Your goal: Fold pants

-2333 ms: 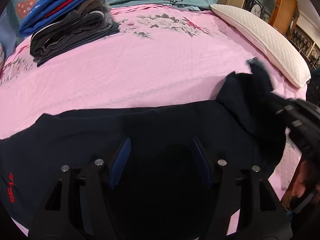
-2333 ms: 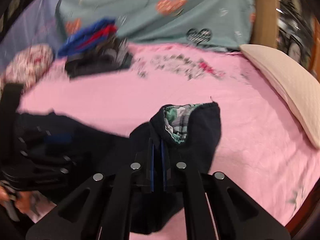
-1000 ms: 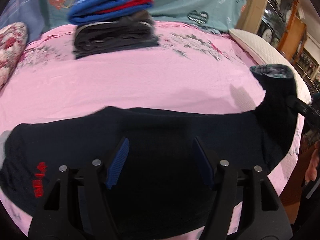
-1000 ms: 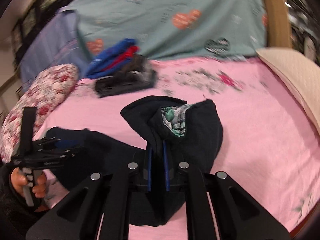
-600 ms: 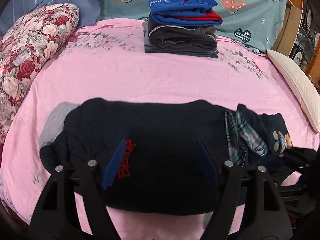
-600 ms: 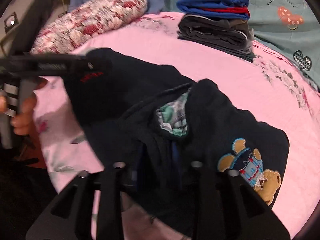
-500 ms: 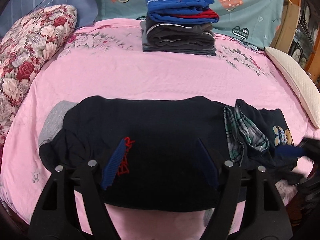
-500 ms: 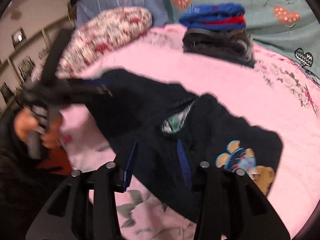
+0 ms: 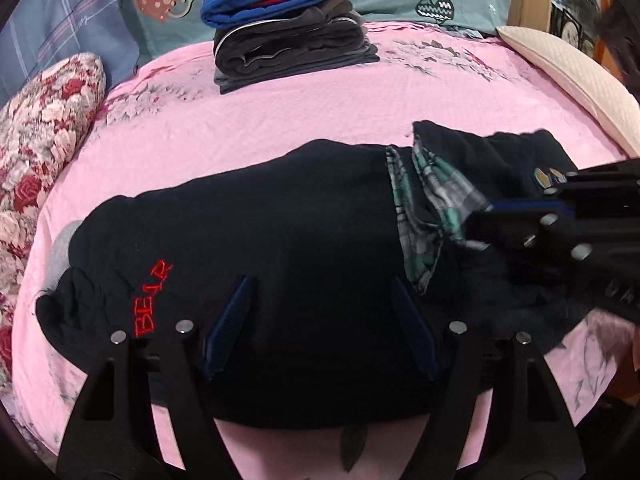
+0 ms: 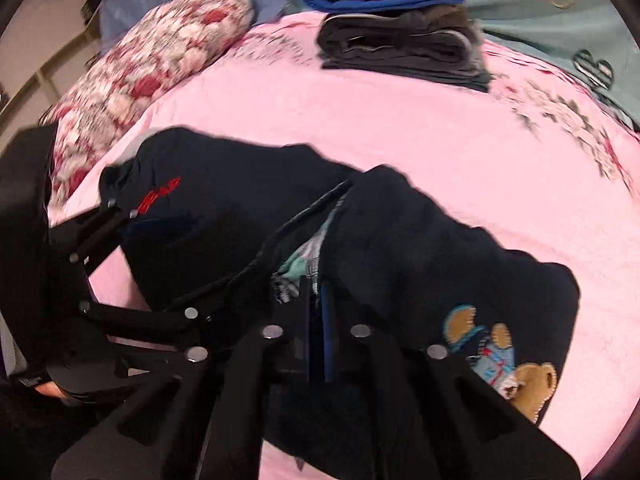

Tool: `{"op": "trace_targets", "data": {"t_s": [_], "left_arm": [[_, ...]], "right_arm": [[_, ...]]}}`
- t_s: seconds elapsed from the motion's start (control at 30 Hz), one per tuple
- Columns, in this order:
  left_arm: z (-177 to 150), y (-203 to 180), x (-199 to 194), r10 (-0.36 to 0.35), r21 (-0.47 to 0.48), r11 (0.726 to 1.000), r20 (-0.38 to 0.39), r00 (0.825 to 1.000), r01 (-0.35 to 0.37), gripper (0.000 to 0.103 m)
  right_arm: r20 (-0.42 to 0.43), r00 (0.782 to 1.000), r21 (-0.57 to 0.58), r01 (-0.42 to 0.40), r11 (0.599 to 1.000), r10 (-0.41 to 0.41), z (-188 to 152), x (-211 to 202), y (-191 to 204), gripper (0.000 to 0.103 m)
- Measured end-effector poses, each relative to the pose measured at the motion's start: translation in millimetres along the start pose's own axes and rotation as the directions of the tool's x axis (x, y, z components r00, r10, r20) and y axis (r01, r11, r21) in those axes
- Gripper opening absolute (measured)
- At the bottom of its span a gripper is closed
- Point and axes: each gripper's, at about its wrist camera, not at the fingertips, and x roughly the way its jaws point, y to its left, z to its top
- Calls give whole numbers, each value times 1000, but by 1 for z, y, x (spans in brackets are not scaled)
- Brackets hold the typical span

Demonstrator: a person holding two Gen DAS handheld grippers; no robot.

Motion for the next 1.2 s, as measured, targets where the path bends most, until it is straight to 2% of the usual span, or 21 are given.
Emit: {"op": "trace_targets", "data": {"t_s": [0.1, 0.2, 0.23, 0.3, 0.4, 0.47, 0.53, 0.57, 0.6, 0.63, 0.7, 0.9, 1.03, 1.1, 1.13, 1.2], "left_arm": [[3, 4, 2, -10, -13, 1000, -4, 1000, 10, 74], [2, 6, 1, -16, -7, 1000, -8, 1000, 16, 74], [2, 8, 0, -24, -17, 1000, -14, 1000, 23, 74], [1, 11, -3, -28, -30, 999, -10, 1000, 27, 74], [-5, 17, -9, -19, -43, 999, -1, 1000, 19, 74], [-10, 24, -13, -10, -52, 999, 0, 1000, 10, 74], [-14, 33, -18, 0, -62, 998, 1, 1000, 0, 74], [-15, 38, -21, 8, -67, 998, 5, 1000, -7, 74], [-16, 43, -24, 17, -75, 997, 10, 1000, -16, 74], [-16, 50, -28, 27, -87, 996, 19, 999, -25, 74], [-15, 59, -32, 42, -105, 994, 30, 999, -38, 74], [-15, 76, -33, 42, -161, 986, 33, 999, -36, 74], [-19, 76, -32, 33, -158, 987, 28, 999, -29, 74], [-20, 76, -32, 30, -160, 987, 29, 999, -25, 74], [-20, 76, -32, 28, -161, 987, 31, 999, -22, 74], [-20, 76, -32, 23, -161, 987, 32, 999, -17, 75]], "right_arm": [[98, 994, 27, -60, 998, 57, 2, -34, -6, 4], [136, 981, -39, -135, 990, 139, 3, -67, 0, 4], [130, 979, -71, -147, 987, 155, 5, -70, 6, 4], [90, 987, -105, -124, 987, 133, 11, -59, 19, 4], [-21, 994, -103, -112, 988, 110, 7, -12, 29, 5], [-50, 995, -135, -91, 987, 85, -3, 10, 36, 7], [-11, 999, -173, -42, 984, 41, -11, 9, 41, 16], [12, 1000, -181, -18, 983, 20, -10, 3, 41, 37], [63, 998, -191, 36, 981, -24, -11, -9, 43, 54], [116, 991, -212, 87, 973, -64, -15, -19, 43, 58], [152, 983, -262, 140, 955, -103, -21, -30, 48, 65], [88, 978, -376, 210, 903, -191, -23, 7, 67, 65], [48, 978, -348, 205, 915, -201, -20, 28, 66, 65], [24, 984, -290, 175, 941, -176, -13, 33, 61, 45], [17, 986, -260, 163, 952, -164, -11, 31, 57, 42], [14, 993, -203, 121, 972, -120, -10, 26, 47, 26]]}}
